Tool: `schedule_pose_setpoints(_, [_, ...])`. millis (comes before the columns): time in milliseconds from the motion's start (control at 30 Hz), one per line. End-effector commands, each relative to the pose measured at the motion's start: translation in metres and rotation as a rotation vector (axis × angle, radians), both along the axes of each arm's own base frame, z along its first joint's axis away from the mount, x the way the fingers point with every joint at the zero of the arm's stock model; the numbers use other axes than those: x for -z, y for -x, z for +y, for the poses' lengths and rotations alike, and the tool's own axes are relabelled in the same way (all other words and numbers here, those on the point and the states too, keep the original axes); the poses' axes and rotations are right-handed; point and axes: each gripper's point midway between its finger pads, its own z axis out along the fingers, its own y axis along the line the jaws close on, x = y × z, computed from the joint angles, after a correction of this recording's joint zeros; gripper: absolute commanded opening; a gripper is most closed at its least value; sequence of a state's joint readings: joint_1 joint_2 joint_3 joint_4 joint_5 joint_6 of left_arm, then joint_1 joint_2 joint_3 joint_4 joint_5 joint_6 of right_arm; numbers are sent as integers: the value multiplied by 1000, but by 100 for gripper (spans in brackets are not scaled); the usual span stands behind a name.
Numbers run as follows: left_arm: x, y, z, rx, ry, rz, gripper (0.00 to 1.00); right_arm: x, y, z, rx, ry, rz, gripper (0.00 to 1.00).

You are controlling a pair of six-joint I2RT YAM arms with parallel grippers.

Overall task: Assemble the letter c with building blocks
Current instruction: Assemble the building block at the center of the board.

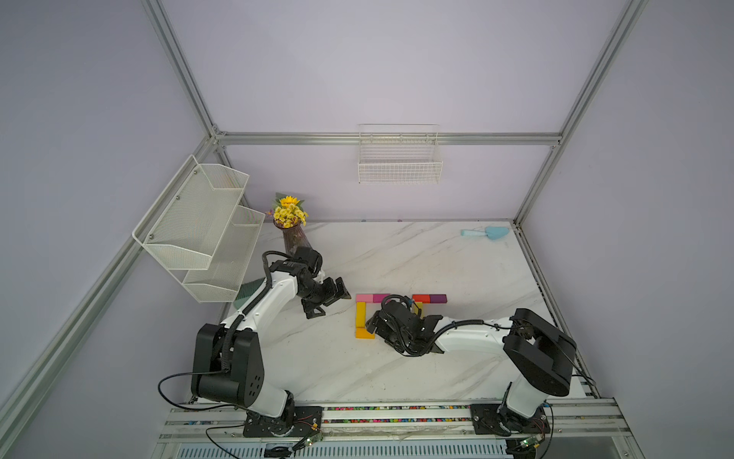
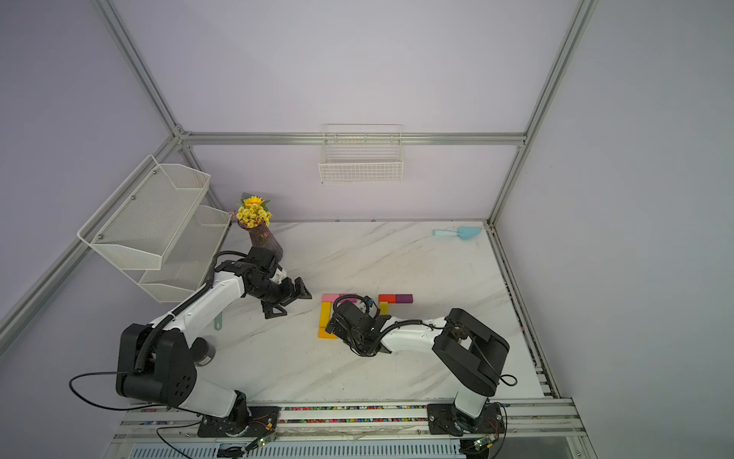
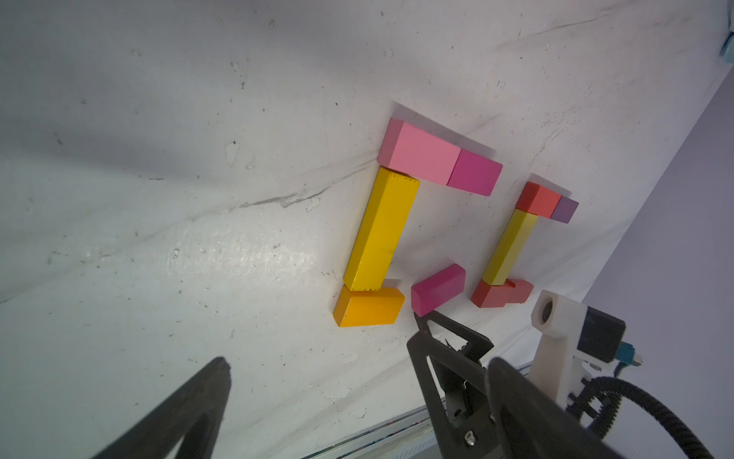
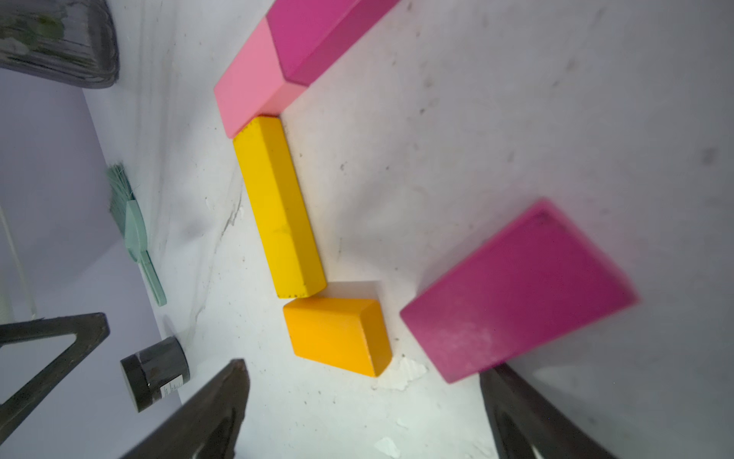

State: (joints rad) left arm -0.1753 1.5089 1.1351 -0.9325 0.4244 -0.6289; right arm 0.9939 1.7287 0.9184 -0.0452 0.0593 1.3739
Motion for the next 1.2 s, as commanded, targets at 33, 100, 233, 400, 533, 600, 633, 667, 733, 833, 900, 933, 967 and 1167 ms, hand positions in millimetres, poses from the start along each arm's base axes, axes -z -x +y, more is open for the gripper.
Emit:
schedule_pose_setpoints(33, [-9, -8, -2, 32, 27, -41, 100, -10, 4, 15, -13, -50, 14, 92])
schedule_pose_setpoints(100, [-9, -9, -3, 34, 31, -40, 100, -21, 3, 14, -5, -65, 1, 92])
schedule_pose_setpoints(233, [-9, -11, -4, 37, 39, -38, 100, -46, -11, 3, 18, -70, -50, 92])
schedule_pose_setpoints(400, [-9, -12, -5, 42, 43, -36, 100, -52, -34, -10, 24, -31, -64, 92])
schedule_pose_setpoints(533, [-8, -14, -5, 41, 44, -35, 100, -51, -51, -14, 6, 14, -65, 92])
schedule_pose_setpoints(600, [-8, -14, -4, 41, 44, -34, 100, -47, -58, -16, -4, 44, -56, 92])
schedule_pose_setpoints(633, [-8, -14, -4, 41, 44, -33, 100, -45, -61, -17, -13, 60, -55, 92])
schedule_pose_setpoints(667, [-7, -14, -4, 40, 42, -33, 100, -44, -63, -17, -18, 74, -53, 92])
schedule_pose_setpoints(733, [-7, -13, -3, 41, 40, -32, 100, -40, -67, -18, -28, 97, -49, 92])
schedule_pose_setpoints(833, [-6, -13, -3, 41, 40, -29, 100, -34, -71, -19, -40, 120, -39, 92])
schedule_pose_setpoints(900, [-5, -13, -3, 42, 40, -27, 100, -29, -72, -19, -44, 131, -31, 92])
schedule_pose_setpoints(933, [-5, -13, -3, 43, 39, -27, 100, -27, -71, -19, -46, 136, -25, 92])
schedule_pose_setpoints(967, [-5, -12, -3, 42, 39, -26, 100, -24, -71, -18, -47, 137, -21, 92])
schedule_pose_setpoints(1167, [-3, -12, -3, 44, 40, -19, 100, -11, -68, -21, -55, 165, 5, 92])
